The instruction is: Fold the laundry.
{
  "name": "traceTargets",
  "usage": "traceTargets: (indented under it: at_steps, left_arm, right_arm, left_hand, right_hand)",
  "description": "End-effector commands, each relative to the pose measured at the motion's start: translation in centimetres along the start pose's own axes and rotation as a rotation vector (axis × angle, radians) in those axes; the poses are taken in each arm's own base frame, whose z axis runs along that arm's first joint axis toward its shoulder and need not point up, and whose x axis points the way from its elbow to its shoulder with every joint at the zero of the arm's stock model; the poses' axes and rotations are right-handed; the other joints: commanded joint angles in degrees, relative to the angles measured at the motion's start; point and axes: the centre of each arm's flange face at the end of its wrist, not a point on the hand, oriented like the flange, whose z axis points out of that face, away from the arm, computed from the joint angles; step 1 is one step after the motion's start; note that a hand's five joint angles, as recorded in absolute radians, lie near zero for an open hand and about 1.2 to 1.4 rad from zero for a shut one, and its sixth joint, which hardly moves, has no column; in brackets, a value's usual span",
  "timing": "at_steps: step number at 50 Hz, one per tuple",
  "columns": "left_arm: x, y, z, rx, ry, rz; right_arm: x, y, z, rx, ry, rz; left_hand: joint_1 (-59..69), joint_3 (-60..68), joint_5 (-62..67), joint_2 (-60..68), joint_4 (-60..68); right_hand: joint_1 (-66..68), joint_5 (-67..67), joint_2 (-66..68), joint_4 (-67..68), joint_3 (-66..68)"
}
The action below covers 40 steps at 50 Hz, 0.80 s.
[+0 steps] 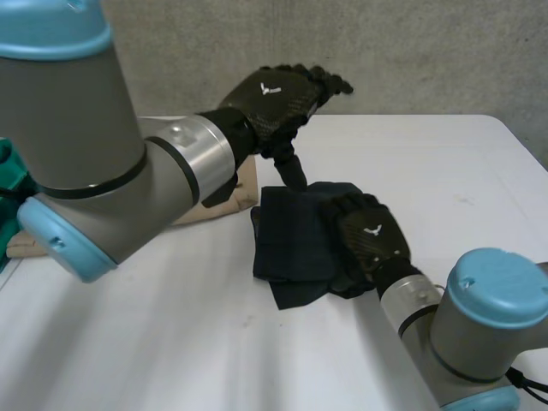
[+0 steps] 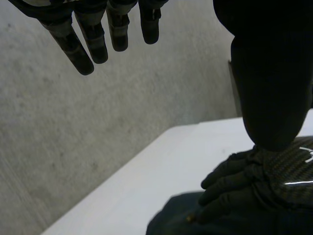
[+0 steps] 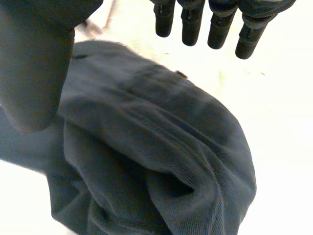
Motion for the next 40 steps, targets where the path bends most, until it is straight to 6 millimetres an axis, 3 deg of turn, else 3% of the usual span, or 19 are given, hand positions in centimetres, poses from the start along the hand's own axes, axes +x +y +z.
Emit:
traceTargets:
  at_steps: [1,7,21,23,24,33,37,40]
  left_arm:
    - [0.3,-1.8,-1.0,0.049,0.010,-0.011]
    - [0.7,-2.1,-1.3,0.064,0.018,-0.020]
    - [0.5,-1.4,-0.9,0.052,0.015,-0.025]
    - [0.3,-1.4,-0.9,0.055,0.013,-0.024]
    - [0.3,-1.4,-0.9,0.055,0.012,-0.024]
    - [-0.3,-1.4,-0.8,0.061,-0.003,-0.032]
    - [-0.5,-1.4,-0.7,0.064,-0.007,-0.039]
    - [-0.7,-1.2,-0.7,0.060,-0.011,-0.047]
  right_arm:
    - [2.3,-0.9,-0.5,-0.049,0.105,0.303]
    - [2.6,0.5,-0.2,-0.124,0.129,0.429]
    - [3.3,3.4,2.2,-0.188,0.147,0.344]
    - [3.5,3.4,2.8,-0.173,0.146,0.335]
    - [3.7,3.3,3.0,-0.164,0.149,0.335]
    - [5.8,1.7,5.9,-0.007,0.166,0.370]
    - [7.9,0.7,8.6,0.082,0.202,0.362]
    - [11.1,0.2,10.7,0.117,0.288,0.354]
  left_hand:
    - [0.31,-1.76,-2.72,-1.04,-1.38]
    - [0.31,-1.76,-2.72,-1.04,-1.38]
    - [0.31,-1.76,-2.72,-1.04,-1.38]
    - [0.31,-1.76,-2.72,-1.04,-1.38]
    - [0.31,-1.76,-2.72,-1.04,-1.38]
    - [0.31,-1.76,-2.72,-1.04,-1.38]
    - [0.31,-1.76,-2.72,-1.04,-1.38]
    - [0.31,-1.76,-2.72,-1.04,-1.38]
  right_hand:
    - [-1.42,-2.80,-0.77,-1.99,-1.30]
    - [-1.42,-2.80,-0.77,-1.99,-1.30]
    - [-0.13,-1.51,0.52,-0.70,-0.01]
    - [60.88,59.50,61.53,60.30,60.99]
    - [68.51,67.13,69.16,67.93,68.62]
    - [68.58,67.20,69.23,68.01,68.70]
    - [68.58,67.20,69.23,68.01,68.70]
    - [68.58,67.20,69.23,68.01,68.70]
